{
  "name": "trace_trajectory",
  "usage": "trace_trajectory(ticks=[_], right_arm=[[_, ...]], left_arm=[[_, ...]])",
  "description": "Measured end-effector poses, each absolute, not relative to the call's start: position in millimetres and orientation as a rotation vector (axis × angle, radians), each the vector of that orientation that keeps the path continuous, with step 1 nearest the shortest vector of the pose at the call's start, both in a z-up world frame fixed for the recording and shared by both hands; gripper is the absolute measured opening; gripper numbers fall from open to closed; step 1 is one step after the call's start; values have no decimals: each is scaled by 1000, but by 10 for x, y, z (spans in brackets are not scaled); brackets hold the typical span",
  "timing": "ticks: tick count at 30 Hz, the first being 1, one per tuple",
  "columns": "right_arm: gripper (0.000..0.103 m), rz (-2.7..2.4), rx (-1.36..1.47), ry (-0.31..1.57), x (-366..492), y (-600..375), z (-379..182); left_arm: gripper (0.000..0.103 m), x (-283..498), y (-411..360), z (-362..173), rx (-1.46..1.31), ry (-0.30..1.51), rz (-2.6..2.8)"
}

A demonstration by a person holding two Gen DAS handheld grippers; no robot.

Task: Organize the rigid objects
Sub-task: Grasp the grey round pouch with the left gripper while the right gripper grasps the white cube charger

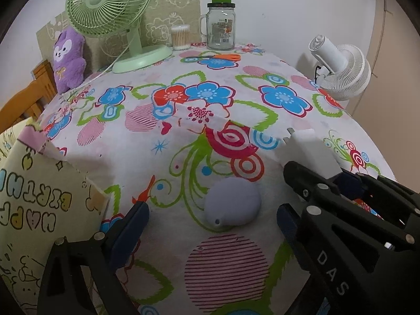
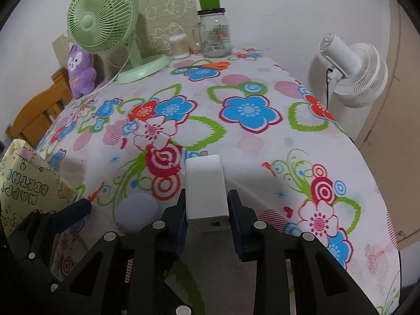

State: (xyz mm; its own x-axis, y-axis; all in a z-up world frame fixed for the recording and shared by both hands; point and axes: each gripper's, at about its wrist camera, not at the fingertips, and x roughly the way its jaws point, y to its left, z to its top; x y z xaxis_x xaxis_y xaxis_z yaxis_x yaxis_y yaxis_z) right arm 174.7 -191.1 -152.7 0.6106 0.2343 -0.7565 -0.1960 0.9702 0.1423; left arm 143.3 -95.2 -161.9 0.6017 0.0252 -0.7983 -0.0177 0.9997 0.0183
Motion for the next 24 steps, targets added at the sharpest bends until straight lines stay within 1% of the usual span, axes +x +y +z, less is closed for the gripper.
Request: trace_trajectory(ticks=[2,4,5,7,8,9,10,18,19,24], right_arm=[[31,240,55,881,1755,-1944,-1522],[32,230,65,881,1756,-1980,-1513],[32,220,67,882,1757,-1996,-1508],[32,203,69,885,1756,-2023,-1507],[32,198,71,885,1750,-2037,-1506],[32,193,74,886,1745,-2047,-1507],[32,189,77,887,1738,-2057,-1507],[32,180,79,879,1618,-2060,-1471],[30,181,80,874,1594,-2055,-1453],[30,182,85,855,1486,-2038,-1383]], left_arm=[[93,1447,-974,-1608,10,918,28],[79,1448,-1000,-1590,6,908,15],[75,1447,-1012,-1585,2,905,4],[60,1432,-1043,-1573,-4,902,-23],[57,1425,-1057,-1566,-1,902,-27],[45,1414,-1070,-1555,5,900,-29],[44,1408,-1078,-1550,8,901,-28],[43,1319,-1049,-1535,9,898,-3],[43,1299,-1042,-1522,7,894,-3],[43,1197,-1024,-1451,20,871,0]])
